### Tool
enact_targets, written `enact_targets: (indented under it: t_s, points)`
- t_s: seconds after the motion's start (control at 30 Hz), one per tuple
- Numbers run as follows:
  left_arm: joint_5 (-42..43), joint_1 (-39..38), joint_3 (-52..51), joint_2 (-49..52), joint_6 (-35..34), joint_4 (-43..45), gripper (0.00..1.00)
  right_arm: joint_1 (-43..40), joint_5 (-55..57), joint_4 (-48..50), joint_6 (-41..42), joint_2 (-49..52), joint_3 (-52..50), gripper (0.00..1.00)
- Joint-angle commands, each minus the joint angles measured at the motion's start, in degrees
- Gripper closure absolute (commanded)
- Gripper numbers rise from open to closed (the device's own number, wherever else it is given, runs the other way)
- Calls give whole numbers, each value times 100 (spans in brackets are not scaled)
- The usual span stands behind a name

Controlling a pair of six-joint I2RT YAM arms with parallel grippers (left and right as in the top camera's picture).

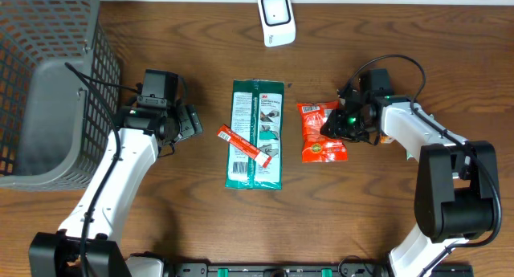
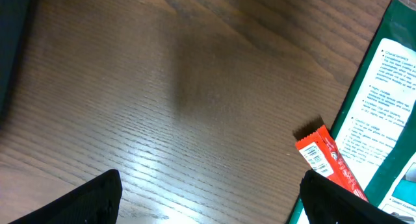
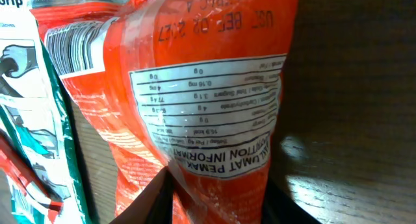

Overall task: Scan the item barcode
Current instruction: 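Grasp the red snack packet with the right gripper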

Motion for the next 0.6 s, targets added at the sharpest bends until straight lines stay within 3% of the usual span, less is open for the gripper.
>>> enact_targets:
  t_s: [0.0,0.07,0.13,0.57]
  points:
    - [-48,20,63,31,-28,-11,11,-72,-9,-9,-114,-55,-107,73]
    - [-48,20,63,31,-28,-11,12,-111,-83,-9,-332,-188,-105,89]
    - [-46,20,63,31,-28,-9,11,-136,-181,-24,-590,-319,-105,99]
    - [-48,20,63,31,-28,-11,12,-120,-179,-542,-1436,-621,-107,99]
